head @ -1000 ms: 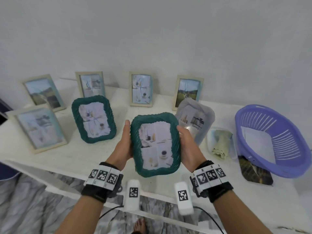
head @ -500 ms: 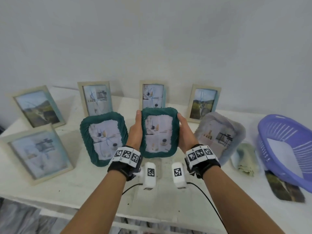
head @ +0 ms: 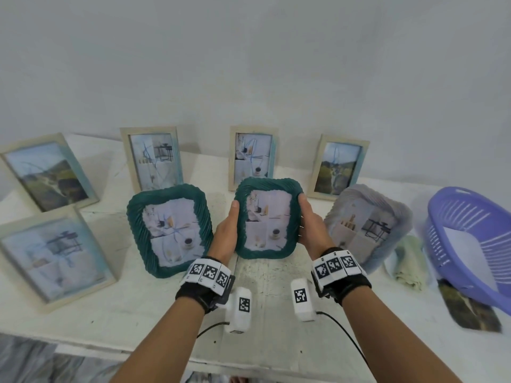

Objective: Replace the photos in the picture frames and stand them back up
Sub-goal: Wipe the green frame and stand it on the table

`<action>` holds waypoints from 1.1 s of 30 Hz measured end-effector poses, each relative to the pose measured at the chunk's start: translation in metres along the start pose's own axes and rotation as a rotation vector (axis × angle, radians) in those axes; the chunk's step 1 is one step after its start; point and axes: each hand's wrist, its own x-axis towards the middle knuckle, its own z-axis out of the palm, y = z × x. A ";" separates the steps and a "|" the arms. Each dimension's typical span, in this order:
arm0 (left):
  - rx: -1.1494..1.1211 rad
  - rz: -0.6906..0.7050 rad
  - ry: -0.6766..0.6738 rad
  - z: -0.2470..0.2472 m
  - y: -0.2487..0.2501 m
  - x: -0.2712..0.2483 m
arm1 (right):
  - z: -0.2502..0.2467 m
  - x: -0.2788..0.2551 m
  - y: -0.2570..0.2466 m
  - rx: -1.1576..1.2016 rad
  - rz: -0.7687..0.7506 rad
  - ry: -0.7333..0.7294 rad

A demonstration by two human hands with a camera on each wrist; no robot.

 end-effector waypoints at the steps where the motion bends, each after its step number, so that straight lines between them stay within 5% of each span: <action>1: 0.025 0.012 -0.017 -0.001 -0.005 -0.004 | -0.002 -0.002 0.001 -0.044 -0.024 0.009; 11: 0.101 0.017 -0.016 -0.004 -0.043 -0.031 | -0.020 -0.039 0.022 -0.615 -0.111 0.058; 15: 0.179 -0.015 -0.007 -0.015 -0.052 -0.071 | -0.030 -0.061 0.042 -0.666 -0.070 0.107; 19: 0.177 0.045 0.050 -0.043 -0.055 -0.095 | -0.007 -0.083 0.043 -0.666 -0.072 -0.044; 22: 0.143 0.199 0.211 -0.068 -0.051 -0.101 | 0.029 -0.087 0.036 -0.617 -0.234 -0.193; 27: 0.194 0.453 0.668 -0.104 -0.040 -0.100 | 0.093 -0.077 0.017 -0.531 -0.409 -0.290; 33: 0.168 0.294 0.588 -0.121 -0.037 -0.081 | 0.135 -0.059 0.004 -0.545 -0.490 -0.300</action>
